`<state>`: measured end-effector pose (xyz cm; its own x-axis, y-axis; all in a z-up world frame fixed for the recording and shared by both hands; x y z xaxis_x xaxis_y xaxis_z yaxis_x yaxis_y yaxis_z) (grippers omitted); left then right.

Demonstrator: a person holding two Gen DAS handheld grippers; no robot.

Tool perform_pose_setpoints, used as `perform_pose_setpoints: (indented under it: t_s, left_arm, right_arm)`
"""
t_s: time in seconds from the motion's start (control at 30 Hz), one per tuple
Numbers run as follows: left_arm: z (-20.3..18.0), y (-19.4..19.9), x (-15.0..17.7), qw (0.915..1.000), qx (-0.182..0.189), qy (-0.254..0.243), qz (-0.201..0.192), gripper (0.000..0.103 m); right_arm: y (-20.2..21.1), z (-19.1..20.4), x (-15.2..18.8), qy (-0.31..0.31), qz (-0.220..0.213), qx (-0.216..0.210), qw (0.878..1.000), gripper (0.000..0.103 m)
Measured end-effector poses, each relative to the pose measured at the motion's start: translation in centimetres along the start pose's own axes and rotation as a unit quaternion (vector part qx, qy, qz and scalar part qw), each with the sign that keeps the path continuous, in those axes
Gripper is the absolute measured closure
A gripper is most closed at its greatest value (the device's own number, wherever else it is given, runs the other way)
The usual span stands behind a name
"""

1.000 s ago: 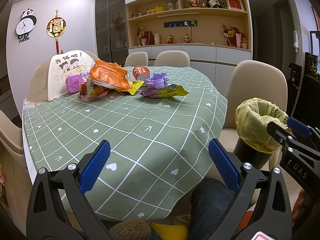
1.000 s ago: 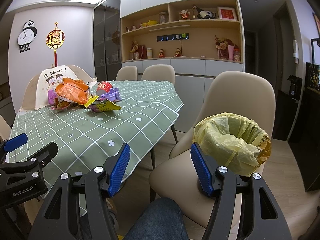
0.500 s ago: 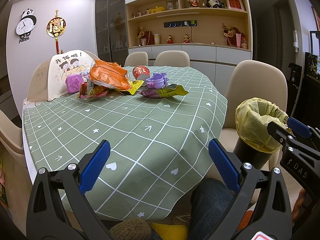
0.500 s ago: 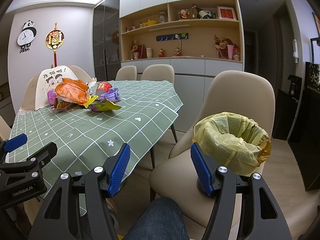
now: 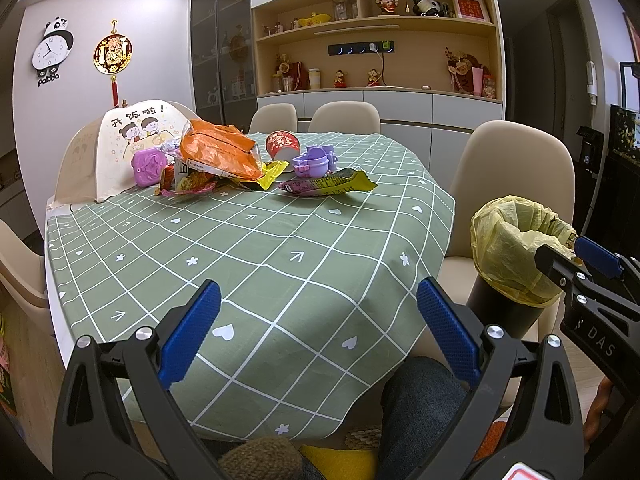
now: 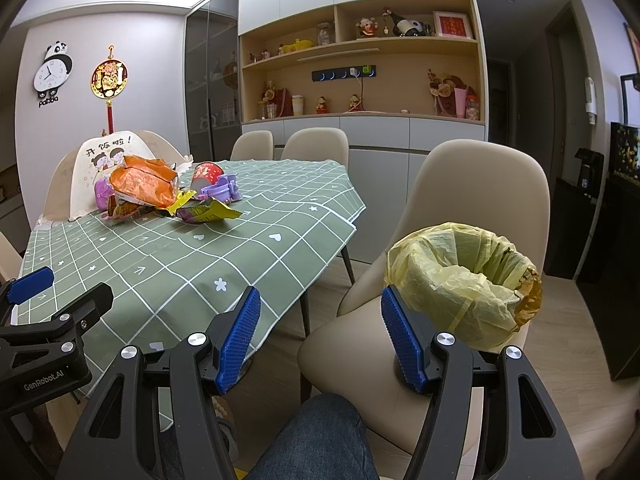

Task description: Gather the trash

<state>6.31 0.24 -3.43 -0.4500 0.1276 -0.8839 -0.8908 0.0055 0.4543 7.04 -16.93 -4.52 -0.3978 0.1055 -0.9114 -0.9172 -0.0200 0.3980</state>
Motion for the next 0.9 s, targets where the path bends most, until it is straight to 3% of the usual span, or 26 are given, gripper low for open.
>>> perform_pose_setpoints:
  t_s: [0.63, 0.9]
  left_arm:
    - [0.4, -0.2, -0.3, 1.0, 0.005, 0.002, 0.0, 0.009]
    - [4.6, -3.6, -3.5, 0.9999, 0.005, 0.01, 0.01, 0.009]
  right_arm:
    - [-0.6, -0.3, 0.1, 0.0, 0.005, 0.001, 1.0, 0.043]
    - [-3.6, 0.3, -2.5, 0.009, 0.008, -0.016, 1.0, 0.043]
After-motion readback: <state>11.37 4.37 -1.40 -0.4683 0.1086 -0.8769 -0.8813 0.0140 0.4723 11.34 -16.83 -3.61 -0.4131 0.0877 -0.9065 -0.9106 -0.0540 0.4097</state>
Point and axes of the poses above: each gripper's, at about its wrist camera, not at the fingertips, and y roughly against the way its jaws point, z to its left, x to its underside, the point moved 7 cm from there along -y, roughly the way its jaws point, and after that the axes turned 3 degrees about -y, right-handed, at the moved point
